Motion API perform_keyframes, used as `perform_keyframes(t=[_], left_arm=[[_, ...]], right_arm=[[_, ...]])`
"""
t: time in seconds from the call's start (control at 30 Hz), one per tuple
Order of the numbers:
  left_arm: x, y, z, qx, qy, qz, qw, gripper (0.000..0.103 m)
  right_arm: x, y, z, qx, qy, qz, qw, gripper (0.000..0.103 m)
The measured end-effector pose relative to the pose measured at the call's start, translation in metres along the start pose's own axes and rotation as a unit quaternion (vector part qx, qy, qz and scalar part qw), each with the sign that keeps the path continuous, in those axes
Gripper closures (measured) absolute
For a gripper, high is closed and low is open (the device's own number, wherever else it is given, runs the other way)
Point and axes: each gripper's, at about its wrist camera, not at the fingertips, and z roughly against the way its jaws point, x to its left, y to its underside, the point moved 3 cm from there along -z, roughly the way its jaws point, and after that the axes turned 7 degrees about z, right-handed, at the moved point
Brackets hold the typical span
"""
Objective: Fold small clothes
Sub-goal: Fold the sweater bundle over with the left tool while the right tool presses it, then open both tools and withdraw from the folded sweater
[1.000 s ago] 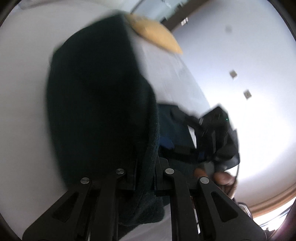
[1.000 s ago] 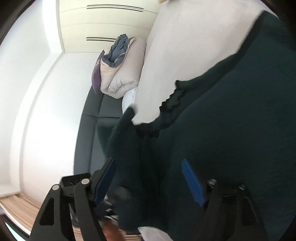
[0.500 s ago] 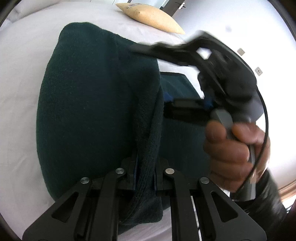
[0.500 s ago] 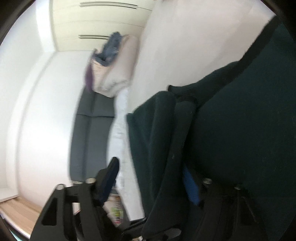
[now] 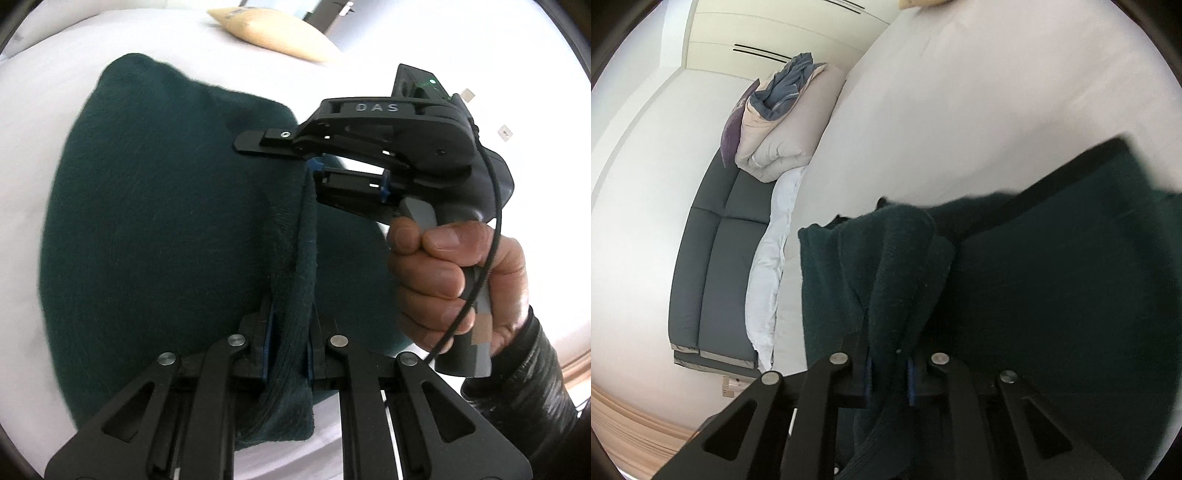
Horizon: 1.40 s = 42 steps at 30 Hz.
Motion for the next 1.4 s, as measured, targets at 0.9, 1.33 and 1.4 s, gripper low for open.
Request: perform_keyframes(t=[0.9, 1.33, 1.4], left_arm=[[0.045, 0.034, 0.094, 0.018, 0.082, -0.058, 0.9948, 0.036], [0.137, 0.01, 0.123, -0.028, 0.0, -0.028, 0.9992, 0.037], [0.148, 0.011, 0.126, -0.029, -0.005, -0.023, 0.9993, 0.037]], right_arm=[[-0.061, 0.019, 0.094, -0.003, 0.016, -0.033, 0.999, 0.056], [-0.016, 0.119, 0.117, -0.016, 0.108, 0.007, 0.994, 0.058], [-0.016, 0.125, 0.113, -0.012, 0.122, 0.019, 0.992, 0.081]])
